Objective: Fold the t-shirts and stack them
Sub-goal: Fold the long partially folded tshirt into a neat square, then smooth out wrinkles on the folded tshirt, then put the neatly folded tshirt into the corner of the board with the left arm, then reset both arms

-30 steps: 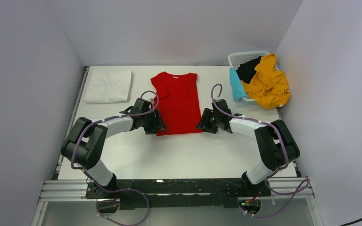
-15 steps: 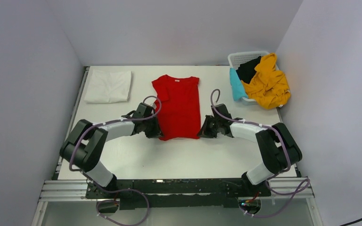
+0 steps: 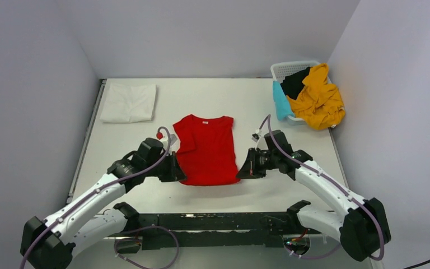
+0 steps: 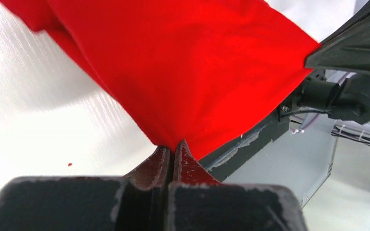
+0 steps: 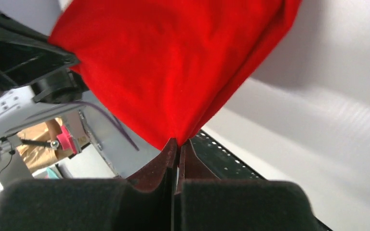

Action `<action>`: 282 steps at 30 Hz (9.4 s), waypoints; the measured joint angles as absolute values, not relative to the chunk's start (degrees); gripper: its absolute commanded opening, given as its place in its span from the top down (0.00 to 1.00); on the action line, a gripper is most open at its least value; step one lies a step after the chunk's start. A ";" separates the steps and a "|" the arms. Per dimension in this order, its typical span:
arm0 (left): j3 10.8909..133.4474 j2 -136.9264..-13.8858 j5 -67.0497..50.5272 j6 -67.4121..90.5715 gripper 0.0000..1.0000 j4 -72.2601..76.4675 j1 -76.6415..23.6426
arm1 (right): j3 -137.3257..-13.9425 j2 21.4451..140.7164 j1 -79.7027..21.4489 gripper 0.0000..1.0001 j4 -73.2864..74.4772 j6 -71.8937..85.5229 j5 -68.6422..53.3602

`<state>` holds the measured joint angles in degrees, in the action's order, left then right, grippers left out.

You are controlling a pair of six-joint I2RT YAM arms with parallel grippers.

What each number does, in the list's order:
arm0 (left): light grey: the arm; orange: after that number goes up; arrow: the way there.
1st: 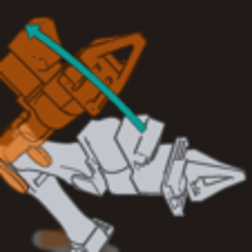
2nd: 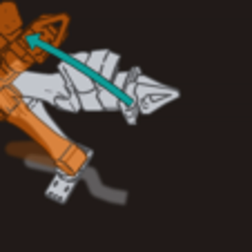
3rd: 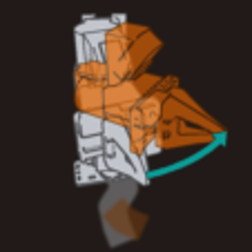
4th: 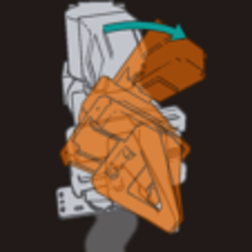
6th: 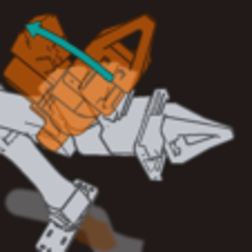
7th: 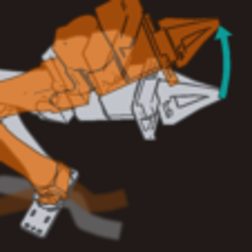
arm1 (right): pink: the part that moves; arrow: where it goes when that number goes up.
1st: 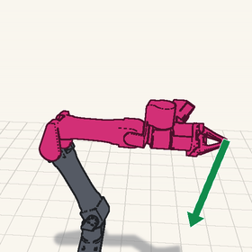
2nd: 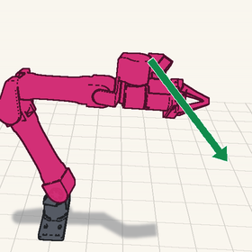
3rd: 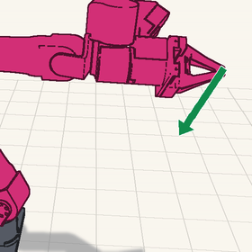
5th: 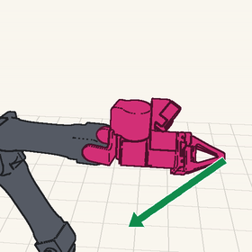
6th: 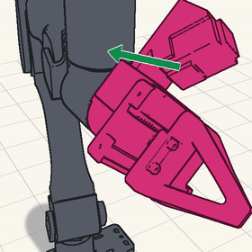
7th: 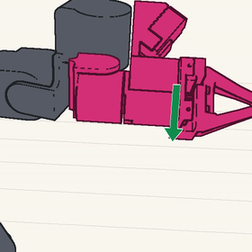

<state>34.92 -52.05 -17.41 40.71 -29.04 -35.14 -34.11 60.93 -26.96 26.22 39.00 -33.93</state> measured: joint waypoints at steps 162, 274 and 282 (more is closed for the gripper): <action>96.73 -120.84 39.31 9.52 1.00 -30.94 -25.71 | -43.33 65.71 -17.65 0.00 9.37 22.76 15.64; 115.81 -130.56 19.07 -12.47 0.00 -26.22 9.23 | -48.12 75.40 -16.14 0.00 15.44 22.41 20.75; 114.54 -121.01 17.26 -3.22 0.01 -28.49 9.13 | -46.57 68.69 -16.14 0.00 16.10 23.46 20.73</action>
